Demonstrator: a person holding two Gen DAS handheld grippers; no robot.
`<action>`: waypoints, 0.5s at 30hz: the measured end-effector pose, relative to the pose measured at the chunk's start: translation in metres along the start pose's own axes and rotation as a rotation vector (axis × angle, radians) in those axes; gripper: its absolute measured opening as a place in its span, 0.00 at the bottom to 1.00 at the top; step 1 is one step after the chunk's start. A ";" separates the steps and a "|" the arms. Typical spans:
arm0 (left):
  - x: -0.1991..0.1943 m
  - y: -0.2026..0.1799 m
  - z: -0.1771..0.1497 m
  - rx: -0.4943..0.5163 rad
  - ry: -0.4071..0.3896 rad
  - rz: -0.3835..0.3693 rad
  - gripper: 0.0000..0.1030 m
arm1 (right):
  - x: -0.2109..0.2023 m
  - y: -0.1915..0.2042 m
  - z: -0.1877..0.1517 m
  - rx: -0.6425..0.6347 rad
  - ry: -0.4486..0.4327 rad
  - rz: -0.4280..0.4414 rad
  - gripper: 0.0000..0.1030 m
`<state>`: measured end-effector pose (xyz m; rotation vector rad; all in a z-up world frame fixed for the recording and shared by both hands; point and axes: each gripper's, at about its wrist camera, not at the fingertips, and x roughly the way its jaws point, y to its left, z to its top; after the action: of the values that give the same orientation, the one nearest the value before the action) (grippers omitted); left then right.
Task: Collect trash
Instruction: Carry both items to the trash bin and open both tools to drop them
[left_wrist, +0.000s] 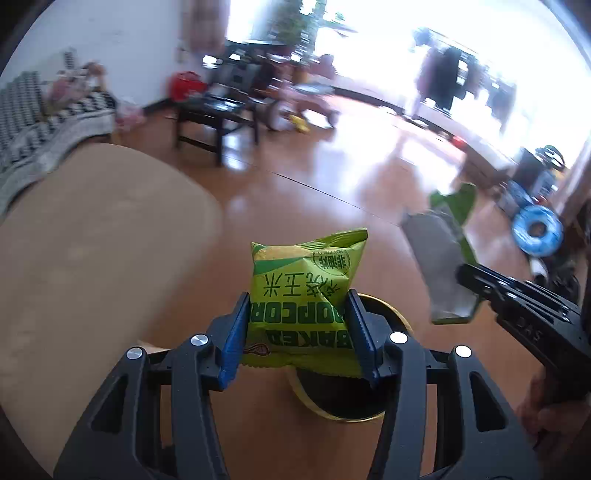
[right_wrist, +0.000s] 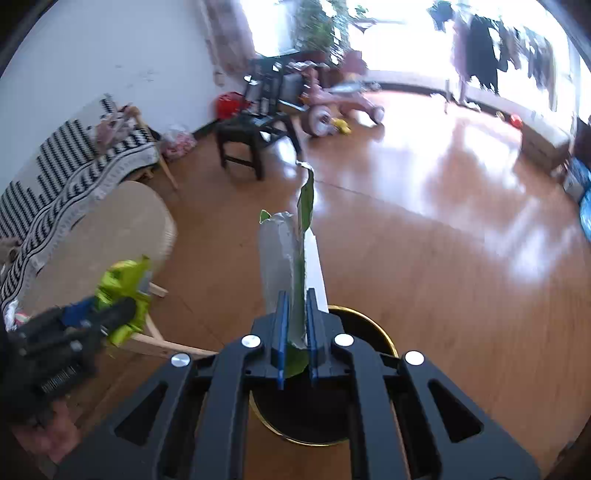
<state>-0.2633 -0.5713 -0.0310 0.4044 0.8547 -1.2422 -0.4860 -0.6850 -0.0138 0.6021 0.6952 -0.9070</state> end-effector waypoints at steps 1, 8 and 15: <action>0.012 -0.008 -0.006 0.001 0.006 -0.031 0.49 | 0.006 -0.010 -0.006 0.009 0.014 -0.008 0.10; 0.087 -0.013 -0.060 0.057 0.169 -0.040 0.49 | 0.053 -0.044 -0.054 0.062 0.137 -0.026 0.10; 0.122 -0.012 -0.063 0.057 0.240 -0.032 0.49 | 0.083 -0.038 -0.071 0.090 0.201 -0.018 0.10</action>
<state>-0.2869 -0.6116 -0.1603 0.5964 1.0338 -1.2661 -0.5025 -0.6927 -0.1276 0.7752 0.8448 -0.9059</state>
